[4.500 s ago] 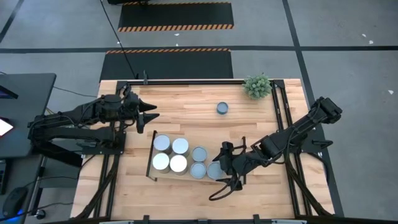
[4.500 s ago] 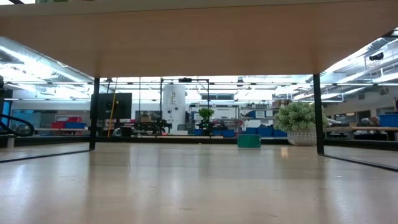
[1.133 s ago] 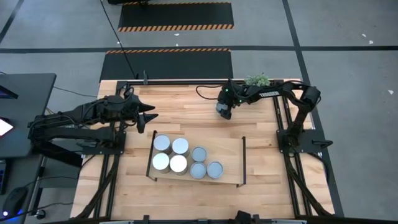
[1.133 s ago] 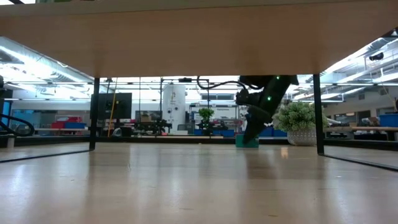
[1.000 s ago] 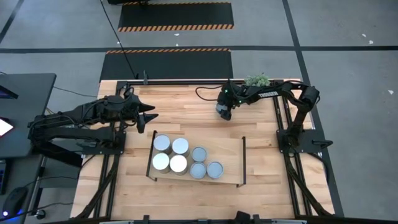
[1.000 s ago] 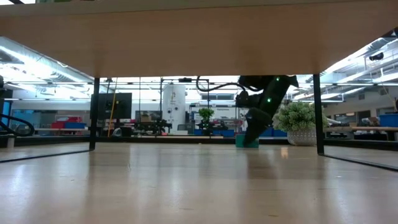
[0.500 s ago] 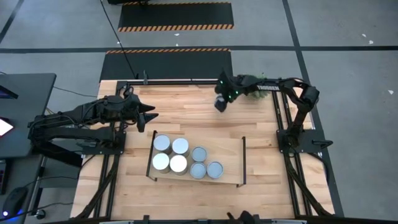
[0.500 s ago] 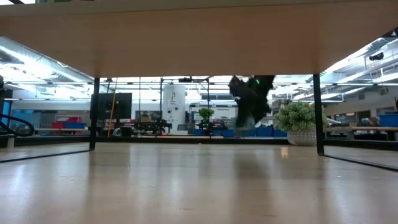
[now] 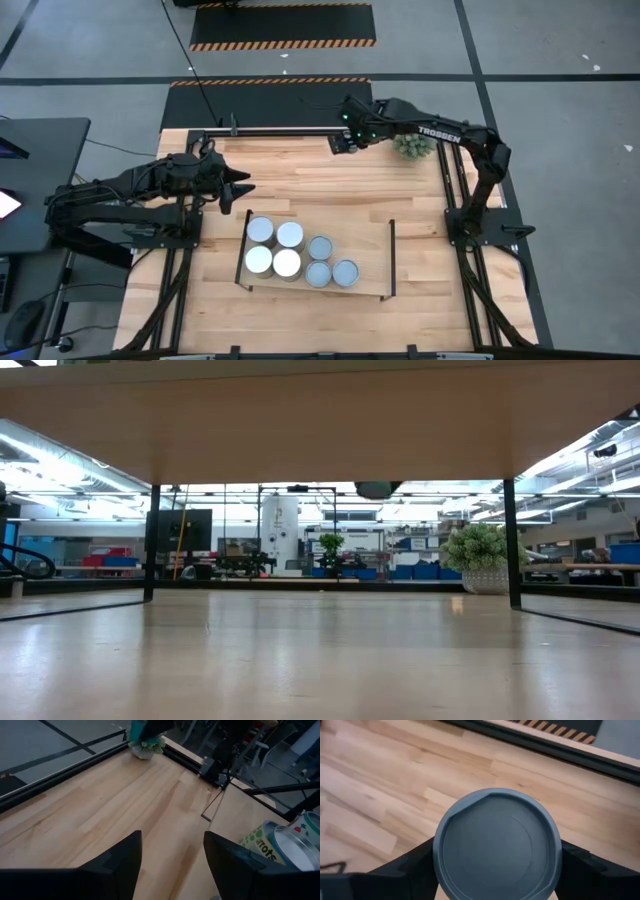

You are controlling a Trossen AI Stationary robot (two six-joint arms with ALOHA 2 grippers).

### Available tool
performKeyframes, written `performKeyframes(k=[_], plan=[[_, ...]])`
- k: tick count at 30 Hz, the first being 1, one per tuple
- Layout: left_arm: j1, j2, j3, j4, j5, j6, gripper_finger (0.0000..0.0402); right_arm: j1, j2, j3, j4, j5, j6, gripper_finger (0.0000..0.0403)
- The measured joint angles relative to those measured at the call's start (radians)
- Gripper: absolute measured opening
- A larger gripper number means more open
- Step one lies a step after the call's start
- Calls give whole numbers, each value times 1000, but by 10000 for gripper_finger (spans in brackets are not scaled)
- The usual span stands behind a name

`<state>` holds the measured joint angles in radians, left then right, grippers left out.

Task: Pick and place cans onto a shelf
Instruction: Put the blue canned on the shelf

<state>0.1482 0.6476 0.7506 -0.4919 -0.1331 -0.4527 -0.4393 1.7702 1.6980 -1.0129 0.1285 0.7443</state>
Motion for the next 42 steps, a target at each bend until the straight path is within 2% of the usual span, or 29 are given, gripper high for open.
performKeyframes(k=[7, 15, 24, 33, 37, 42], plan=[[0, 0, 0, 0, 72, -21, 220, 83, 0, 22, -42, 123, 145, 307], [0, 0, 0, 0, 93, -23, 220, 198, -7, 22, -31, 54, 189, 307], [0, 0, 0, 0, 84, 19, 220, 379, -40, 22, -60, 58, 260, 307], [0, 0, 0, 0, 82, 19, 220, 579, -115, 22, -235, 64, 314, 307], [0, 0, 0, 0, 82, 19, 220, 665, -121, 22, -293, 68, 393, 307], [0, 0, 0, 0, 82, 19, 220, 761, -121, 21, -308, 145, 550, 307]])
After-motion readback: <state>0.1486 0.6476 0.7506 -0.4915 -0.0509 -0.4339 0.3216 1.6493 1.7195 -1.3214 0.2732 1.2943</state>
